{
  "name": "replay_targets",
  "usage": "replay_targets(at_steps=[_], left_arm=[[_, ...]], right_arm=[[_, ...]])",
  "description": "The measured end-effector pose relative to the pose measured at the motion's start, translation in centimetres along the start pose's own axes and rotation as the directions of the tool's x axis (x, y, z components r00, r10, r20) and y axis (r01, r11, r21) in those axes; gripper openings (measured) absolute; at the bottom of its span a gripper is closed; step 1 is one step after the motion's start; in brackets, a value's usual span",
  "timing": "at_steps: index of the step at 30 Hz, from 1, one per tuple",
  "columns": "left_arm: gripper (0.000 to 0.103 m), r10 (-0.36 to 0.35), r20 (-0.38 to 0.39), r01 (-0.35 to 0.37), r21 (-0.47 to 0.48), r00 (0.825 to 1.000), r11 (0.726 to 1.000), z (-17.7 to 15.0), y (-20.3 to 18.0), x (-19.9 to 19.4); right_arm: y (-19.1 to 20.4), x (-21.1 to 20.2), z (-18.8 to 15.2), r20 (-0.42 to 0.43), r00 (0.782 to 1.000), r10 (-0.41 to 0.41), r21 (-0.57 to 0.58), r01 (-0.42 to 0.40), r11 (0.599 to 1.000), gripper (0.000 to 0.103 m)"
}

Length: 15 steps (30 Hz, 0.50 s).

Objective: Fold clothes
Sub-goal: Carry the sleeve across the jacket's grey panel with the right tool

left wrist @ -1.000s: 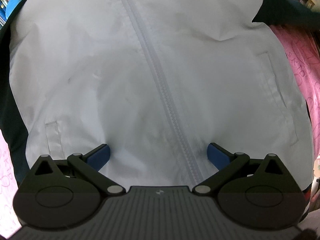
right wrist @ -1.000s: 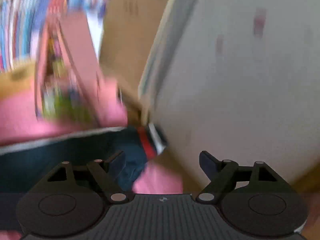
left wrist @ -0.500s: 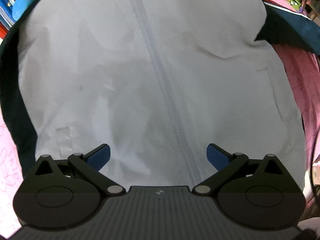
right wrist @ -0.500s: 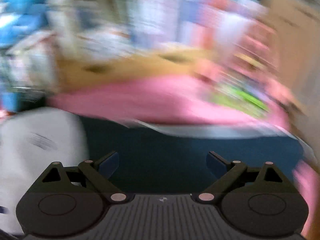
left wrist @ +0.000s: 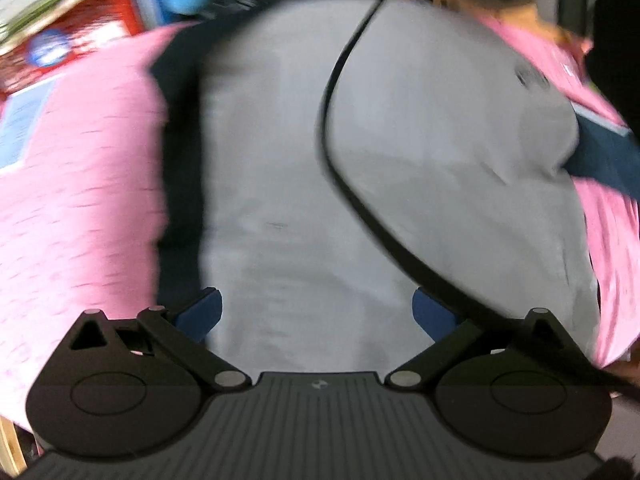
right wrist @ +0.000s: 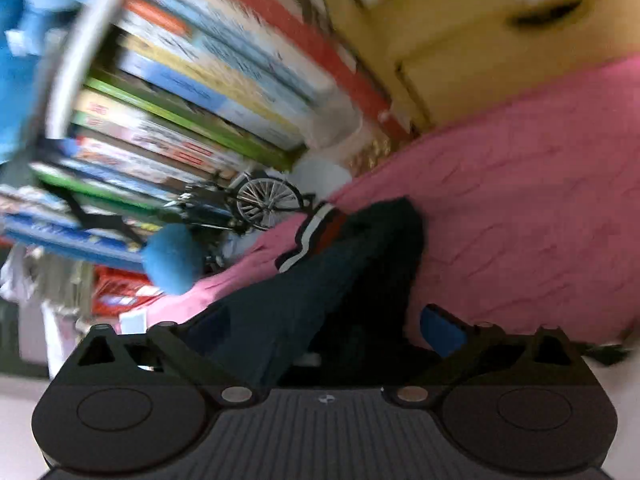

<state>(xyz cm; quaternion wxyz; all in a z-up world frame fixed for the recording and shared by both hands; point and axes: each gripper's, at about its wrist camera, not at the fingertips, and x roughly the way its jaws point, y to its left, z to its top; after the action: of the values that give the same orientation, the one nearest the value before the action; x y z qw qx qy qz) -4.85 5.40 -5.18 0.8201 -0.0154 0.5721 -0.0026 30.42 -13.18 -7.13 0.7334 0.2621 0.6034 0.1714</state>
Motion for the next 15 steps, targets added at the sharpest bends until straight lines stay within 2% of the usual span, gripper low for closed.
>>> replay_targets(at_steps=[1,2,3,4,6,7,8,10,13,14,15], left_arm=[[0.103,0.009,0.023,-0.009,-0.034,1.0,0.999,0.9,0.7,-0.7],[0.102,0.011,0.052,-0.008,-0.071,0.999,0.997,1.4,2.0,-1.6],[0.102,0.015,0.081,-0.006,-0.109,0.997,0.994,1.9,3.3,-2.5],[0.102,0.019,0.109,-0.003,-0.146,0.994,0.989,2.4,4.6,-3.5],[0.102,0.018,0.178,0.024,-0.229,0.984,0.973,3.7,7.6,-5.3],[0.102,0.021,0.218,0.041,-0.277,0.976,0.96,4.0,9.0,-6.3],[0.102,0.025,0.252,0.058,-0.314,0.967,0.948,4.3,10.3,-7.2],[0.102,0.023,0.318,0.105,-0.38,0.948,0.919,5.3,12.8,-8.8],[0.103,-0.03,0.389,0.206,-0.42,0.921,0.884,6.8,15.2,-9.6],[0.103,-0.054,0.401,0.231,-0.408,0.915,0.883,7.4,15.1,-9.5],[0.103,-0.076,0.404,0.247,-0.392,0.912,0.886,7.9,14.9,-9.2]], right_arm=[[0.1,0.9,-0.2,-0.004,1.0,-0.008,0.028,0.008,1.0,0.029],[0.2,1.1,-0.4,-0.001,1.0,-0.023,0.052,0.023,0.998,0.012],[0.5,1.1,-0.7,0.01,0.999,-0.039,0.063,0.038,0.997,0.009],[1.7,-0.2,-1.7,0.092,0.994,-0.05,-0.028,0.053,0.998,0.007],[4.3,-2.8,-3.6,0.256,0.965,-0.051,-0.21,0.107,0.972,0.007],[6.1,-4.4,-5.7,0.334,0.942,-0.044,-0.345,0.166,0.924,0.007],[7.6,-5.9,-7.9,0.401,0.916,-0.024,-0.463,0.225,0.857,0.007],[8.1,-7.2,-13.0,0.399,0.916,0.035,-0.629,0.246,0.737,0.007],[8.9,-9.2,-20.7,0.374,0.92,0.12,-0.824,0.27,0.499,0.007],[9.1,-9.8,-23.1,0.356,0.923,0.142,-0.87,0.272,0.412,0.007],[8.7,-9.4,-24.8,0.307,0.942,0.133,-0.9,0.242,0.364,0.007]])
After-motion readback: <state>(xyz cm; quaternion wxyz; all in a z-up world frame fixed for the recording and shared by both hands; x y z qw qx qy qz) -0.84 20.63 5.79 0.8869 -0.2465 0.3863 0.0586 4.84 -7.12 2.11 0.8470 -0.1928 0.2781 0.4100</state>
